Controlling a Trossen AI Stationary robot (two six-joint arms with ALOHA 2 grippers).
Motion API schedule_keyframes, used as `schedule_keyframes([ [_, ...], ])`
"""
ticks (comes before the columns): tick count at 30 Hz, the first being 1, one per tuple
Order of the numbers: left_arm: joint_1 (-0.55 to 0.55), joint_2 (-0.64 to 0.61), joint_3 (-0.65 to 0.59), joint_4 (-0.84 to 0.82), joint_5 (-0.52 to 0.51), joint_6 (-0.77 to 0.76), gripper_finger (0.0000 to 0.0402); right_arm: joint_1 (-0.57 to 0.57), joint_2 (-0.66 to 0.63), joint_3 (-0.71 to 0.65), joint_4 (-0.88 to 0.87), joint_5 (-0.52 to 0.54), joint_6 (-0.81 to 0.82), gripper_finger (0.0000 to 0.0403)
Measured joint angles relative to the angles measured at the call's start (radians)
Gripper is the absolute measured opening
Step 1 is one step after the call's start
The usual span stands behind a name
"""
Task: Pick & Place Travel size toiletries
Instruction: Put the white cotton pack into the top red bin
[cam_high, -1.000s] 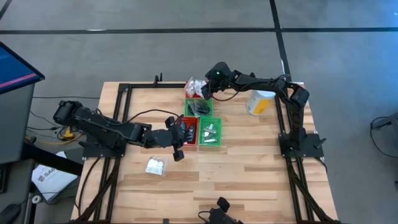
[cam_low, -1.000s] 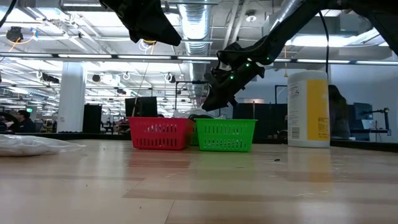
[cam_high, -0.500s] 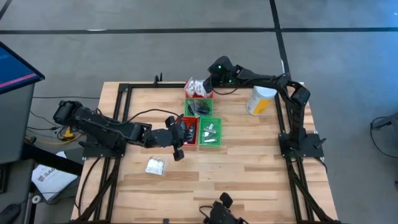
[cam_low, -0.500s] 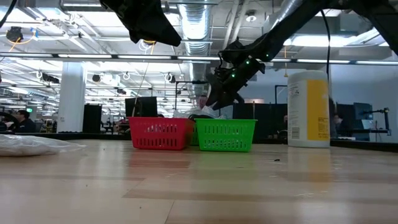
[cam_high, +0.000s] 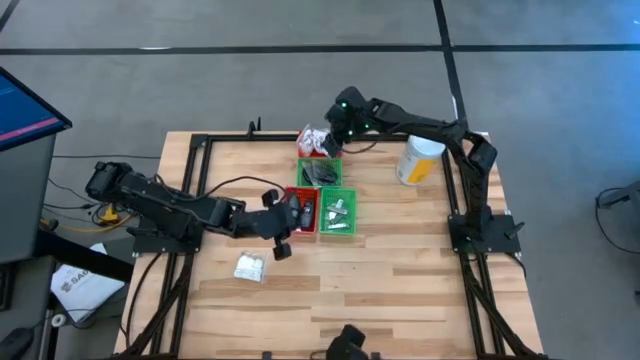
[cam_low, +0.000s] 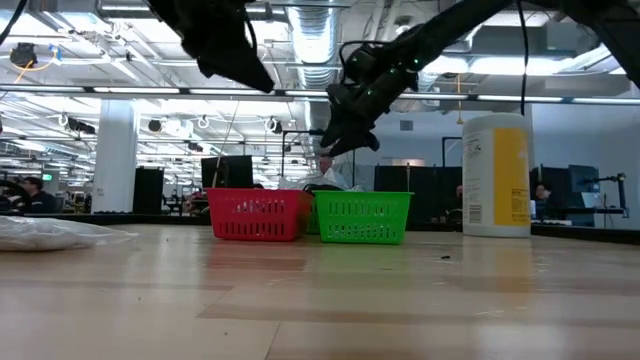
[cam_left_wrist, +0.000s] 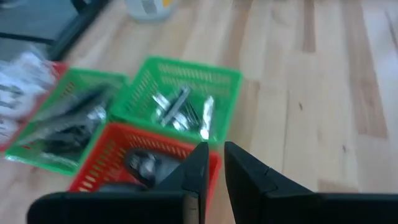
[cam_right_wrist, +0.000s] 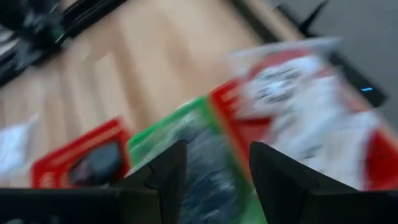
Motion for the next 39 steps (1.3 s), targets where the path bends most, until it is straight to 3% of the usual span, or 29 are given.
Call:
schedule_keyframes([
  [8,-0.027,0.000,-0.004,-0.159,0.214,-0.015,0.0044,0.073,0.000,0.020,-0.158,-0.024,-0.080,0.0151],
  [15,-0.083,0.000,-0.083,-0.210,0.333,-0.139,0.0044,0.144,0.000,0.020,-0.192,-0.025,-0.096,0.0143],
  [22,-0.145,0.000,-0.169,-0.213,0.357,-0.244,0.0055,0.228,0.000,0.020,-0.199,-0.025,-0.097,0.0142],
  [33,-0.239,0.000,-0.220,-0.212,0.397,-0.323,0.0170,0.306,0.000,0.020,-0.199,-0.020,-0.102,0.0137],
  [39,-0.292,0.000,-0.220,-0.211,0.368,-0.377,0.0192,0.311,0.000,0.021,-0.198,-0.020,-0.103,0.0134],
])
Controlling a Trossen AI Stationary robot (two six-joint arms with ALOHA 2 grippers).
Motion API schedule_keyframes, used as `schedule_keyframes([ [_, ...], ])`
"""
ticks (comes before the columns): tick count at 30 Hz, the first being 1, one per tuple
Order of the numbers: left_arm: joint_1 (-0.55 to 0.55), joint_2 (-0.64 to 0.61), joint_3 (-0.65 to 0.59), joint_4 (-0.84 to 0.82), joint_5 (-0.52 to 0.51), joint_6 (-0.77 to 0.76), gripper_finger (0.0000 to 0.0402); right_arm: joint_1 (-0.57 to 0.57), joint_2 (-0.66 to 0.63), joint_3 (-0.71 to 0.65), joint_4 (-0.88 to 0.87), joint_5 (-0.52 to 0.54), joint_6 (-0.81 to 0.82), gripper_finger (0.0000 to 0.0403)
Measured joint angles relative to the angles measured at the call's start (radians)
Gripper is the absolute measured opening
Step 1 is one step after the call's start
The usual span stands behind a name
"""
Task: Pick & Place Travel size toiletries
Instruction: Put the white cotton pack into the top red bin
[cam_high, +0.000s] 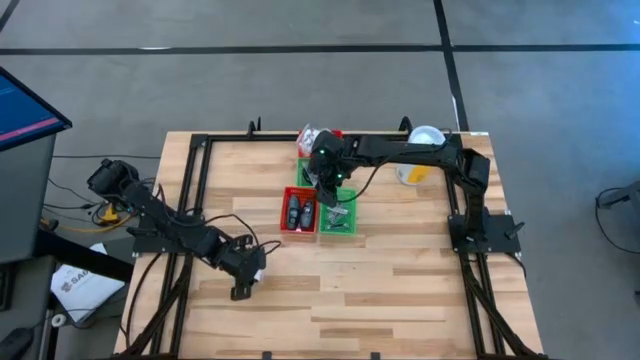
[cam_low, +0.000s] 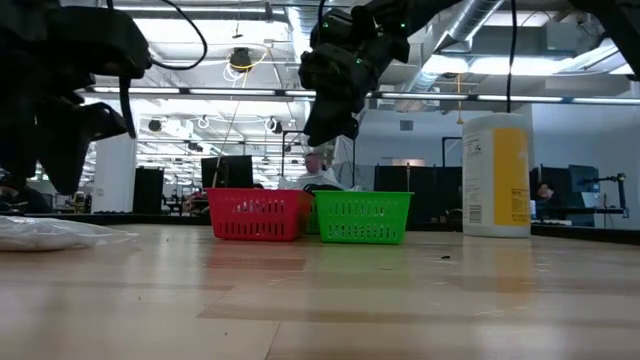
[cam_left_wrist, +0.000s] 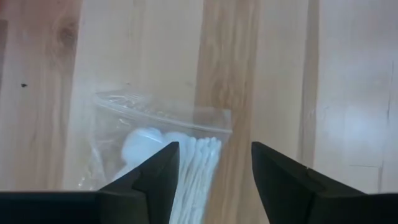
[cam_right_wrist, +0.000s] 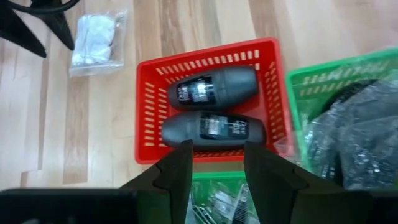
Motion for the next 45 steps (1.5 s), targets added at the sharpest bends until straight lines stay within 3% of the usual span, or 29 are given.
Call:
schedule_keyframes([
  [16,-0.062,0.148,0.002,-0.013,-0.028,-0.051,0.0186,-0.001,0.000,0.000,0.003,0.003,0.000,0.0133],
  [24,-0.089,0.164,0.002,-0.017,-0.101,-0.049,0.0180,-0.001,0.000,0.000,0.003,0.002,-0.003,0.0129],
  [28,-0.104,0.152,0.000,-0.027,-0.108,-0.051,0.0135,-0.001,0.000,0.000,0.003,0.003,-0.003,0.0129],
  [34,-0.112,0.149,-0.001,-0.030,-0.102,-0.060,0.0019,-0.001,0.000,0.000,0.003,0.003,-0.021,0.0128],
  [45,-0.112,0.089,0.005,-0.040,-0.069,-0.081,0.0006,-0.001,0.000,0.000,0.003,0.003,-0.021,0.0127],
])
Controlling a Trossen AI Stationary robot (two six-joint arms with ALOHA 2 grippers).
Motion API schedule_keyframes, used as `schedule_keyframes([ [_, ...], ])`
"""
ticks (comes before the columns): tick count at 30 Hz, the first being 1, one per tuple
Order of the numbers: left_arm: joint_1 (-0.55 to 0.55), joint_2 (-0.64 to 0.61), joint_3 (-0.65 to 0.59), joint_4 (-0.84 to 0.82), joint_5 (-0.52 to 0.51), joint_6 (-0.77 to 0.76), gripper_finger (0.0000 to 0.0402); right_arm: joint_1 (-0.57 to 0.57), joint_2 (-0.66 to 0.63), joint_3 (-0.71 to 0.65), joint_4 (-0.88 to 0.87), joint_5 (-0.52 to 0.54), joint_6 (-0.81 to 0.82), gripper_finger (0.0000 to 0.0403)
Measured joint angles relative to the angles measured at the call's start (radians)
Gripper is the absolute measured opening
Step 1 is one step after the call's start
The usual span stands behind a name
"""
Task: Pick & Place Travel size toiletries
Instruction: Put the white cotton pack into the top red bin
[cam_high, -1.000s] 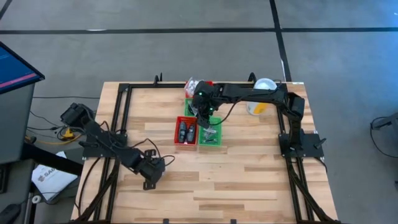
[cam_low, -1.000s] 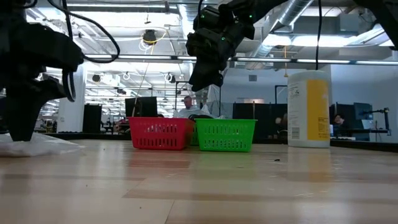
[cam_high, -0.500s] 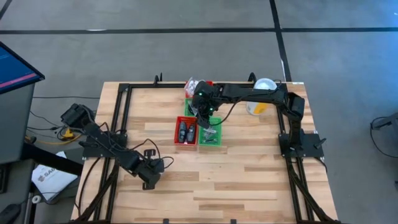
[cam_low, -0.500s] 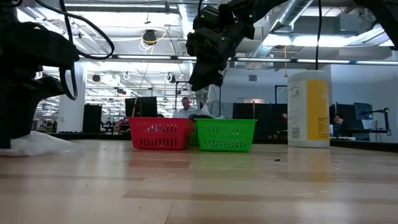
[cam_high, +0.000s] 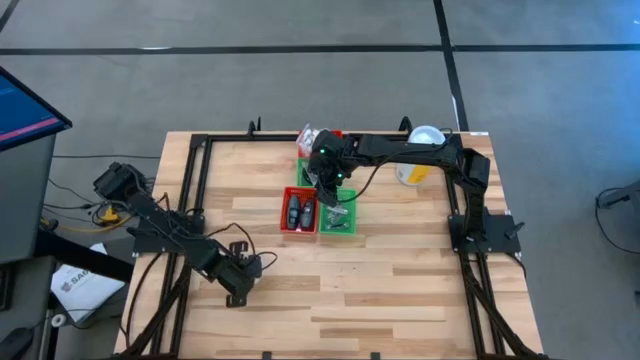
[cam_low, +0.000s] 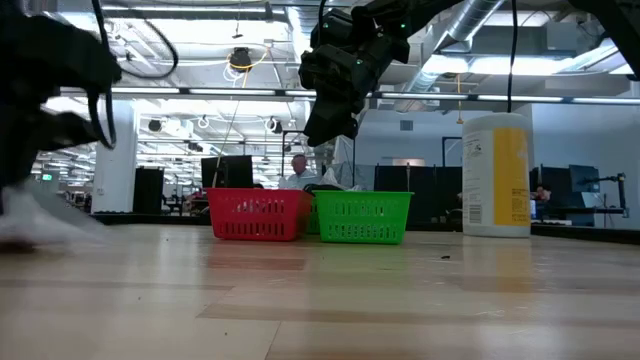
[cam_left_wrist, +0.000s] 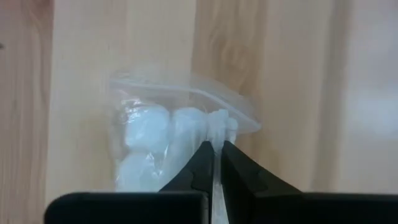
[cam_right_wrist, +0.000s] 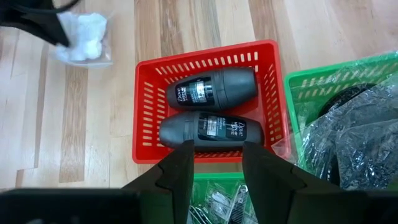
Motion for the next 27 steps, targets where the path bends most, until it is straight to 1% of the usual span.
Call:
schedule_keyframes([
  [12,0.000,-0.236,0.005,-0.004,-0.090,-0.068,0.0006,0.003,0.000,0.000,0.000,0.000,-0.008,0.0127],
  [15,0.000,-0.298,0.006,-0.001,-0.135,-0.069,0.0006,0.007,0.000,0.000,0.000,0.000,-0.014,0.0127],
  [21,0.001,-0.419,0.006,0.008,-0.264,-0.069,0.0006,0.035,0.000,0.000,0.021,-0.002,-0.061,0.0129],
  [27,0.002,-0.508,0.007,0.026,-0.369,-0.042,0.0006,0.066,0.000,0.000,0.055,-0.003,-0.093,0.0128],
])
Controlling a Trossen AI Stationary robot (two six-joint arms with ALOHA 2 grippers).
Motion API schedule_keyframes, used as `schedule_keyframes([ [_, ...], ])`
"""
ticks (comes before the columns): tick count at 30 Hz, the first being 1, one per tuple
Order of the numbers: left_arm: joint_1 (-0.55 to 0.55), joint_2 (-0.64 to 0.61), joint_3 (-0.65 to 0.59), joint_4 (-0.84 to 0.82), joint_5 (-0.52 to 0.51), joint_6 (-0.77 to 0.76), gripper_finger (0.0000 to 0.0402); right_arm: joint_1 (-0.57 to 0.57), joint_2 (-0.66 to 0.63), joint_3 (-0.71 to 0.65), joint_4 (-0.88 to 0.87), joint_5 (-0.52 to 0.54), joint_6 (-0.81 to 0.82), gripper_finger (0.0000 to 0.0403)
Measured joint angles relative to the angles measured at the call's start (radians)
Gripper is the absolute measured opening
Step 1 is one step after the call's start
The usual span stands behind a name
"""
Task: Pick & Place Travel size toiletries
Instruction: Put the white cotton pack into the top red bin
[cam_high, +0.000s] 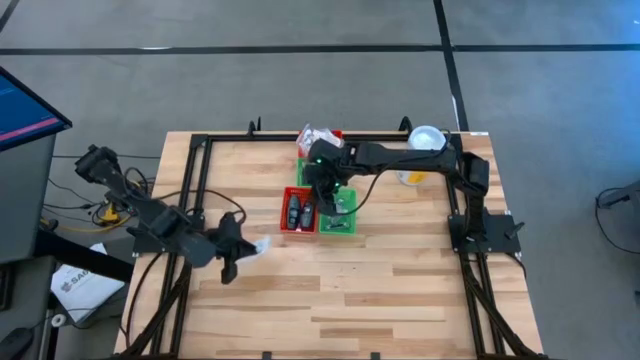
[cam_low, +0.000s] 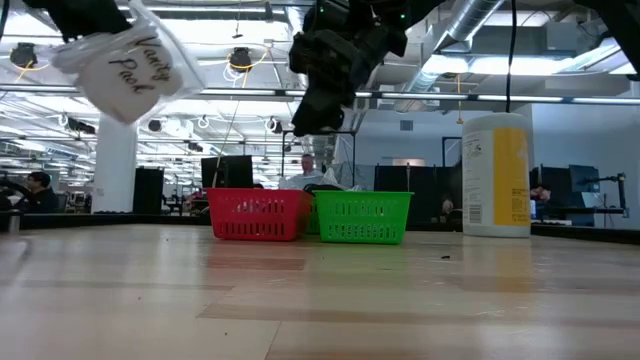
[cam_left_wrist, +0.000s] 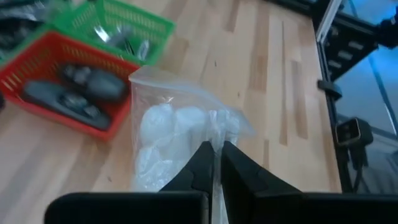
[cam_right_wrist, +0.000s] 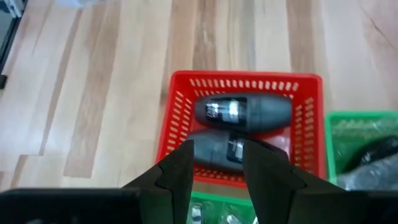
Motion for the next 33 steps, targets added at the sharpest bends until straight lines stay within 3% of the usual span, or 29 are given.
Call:
schedule_keyframes([
  [11,0.060,-0.025,0.000,0.120,-0.019,0.180,0.0006,0.054,0.000,0.000,0.064,0.000,-0.020,0.0129],
  [33,0.213,-0.024,0.000,0.266,0.183,0.330,0.0005,0.156,-0.051,0.000,0.149,-0.055,-0.073,0.0129],
])
